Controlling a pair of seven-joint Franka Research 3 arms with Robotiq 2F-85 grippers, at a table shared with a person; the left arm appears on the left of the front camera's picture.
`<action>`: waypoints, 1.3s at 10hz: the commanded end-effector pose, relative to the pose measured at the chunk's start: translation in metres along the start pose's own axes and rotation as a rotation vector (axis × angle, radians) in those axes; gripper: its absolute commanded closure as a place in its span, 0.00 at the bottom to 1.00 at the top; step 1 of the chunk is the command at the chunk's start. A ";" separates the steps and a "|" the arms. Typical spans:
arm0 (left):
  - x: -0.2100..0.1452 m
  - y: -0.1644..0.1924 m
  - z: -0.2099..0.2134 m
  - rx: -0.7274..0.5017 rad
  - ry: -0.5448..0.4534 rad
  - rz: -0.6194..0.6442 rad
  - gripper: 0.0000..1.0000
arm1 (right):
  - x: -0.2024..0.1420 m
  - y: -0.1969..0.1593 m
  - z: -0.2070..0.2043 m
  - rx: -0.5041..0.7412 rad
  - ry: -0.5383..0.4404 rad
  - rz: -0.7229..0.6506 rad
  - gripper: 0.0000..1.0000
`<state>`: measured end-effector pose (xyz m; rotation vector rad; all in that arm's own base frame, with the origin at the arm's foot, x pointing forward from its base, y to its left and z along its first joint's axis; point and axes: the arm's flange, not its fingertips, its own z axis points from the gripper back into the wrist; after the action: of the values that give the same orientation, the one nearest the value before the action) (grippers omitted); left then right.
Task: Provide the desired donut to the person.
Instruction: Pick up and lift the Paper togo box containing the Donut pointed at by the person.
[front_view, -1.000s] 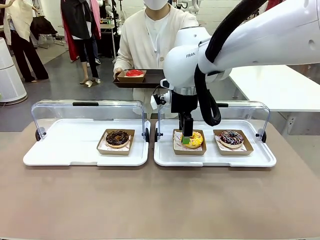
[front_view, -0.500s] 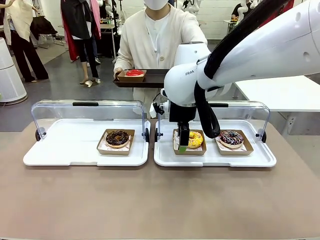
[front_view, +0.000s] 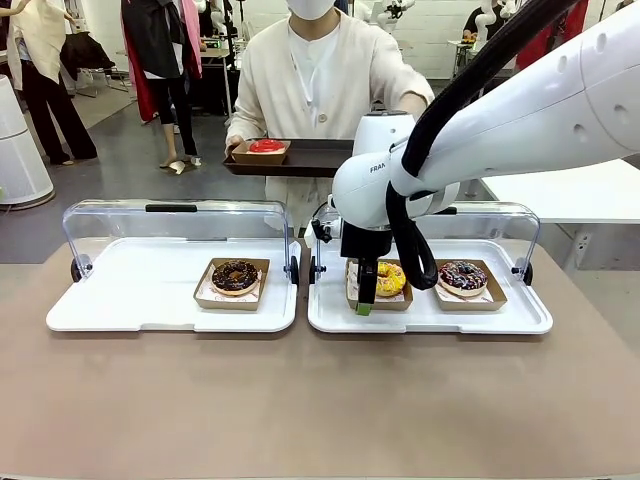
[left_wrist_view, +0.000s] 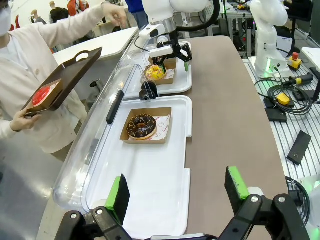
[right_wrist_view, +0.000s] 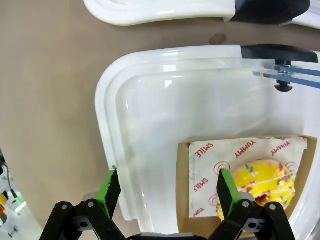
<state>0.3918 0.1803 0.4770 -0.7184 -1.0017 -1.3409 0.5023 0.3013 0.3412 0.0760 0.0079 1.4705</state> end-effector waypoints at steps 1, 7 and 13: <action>0.000 0.000 0.000 0.015 0.003 -0.006 0.00 | 0.006 -0.010 -0.003 -0.042 0.008 -0.004 0.00; 0.000 0.000 0.000 0.015 0.003 -0.006 0.00 | 0.010 -0.016 -0.012 -0.057 0.007 0.022 0.00; 0.000 0.000 0.000 0.015 0.003 -0.006 0.00 | 0.014 -0.015 -0.016 -0.069 0.005 0.107 0.00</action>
<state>0.3918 0.1803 0.4770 -0.7184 -1.0017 -1.3409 0.5137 0.3164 0.3302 0.0372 -0.0403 1.5491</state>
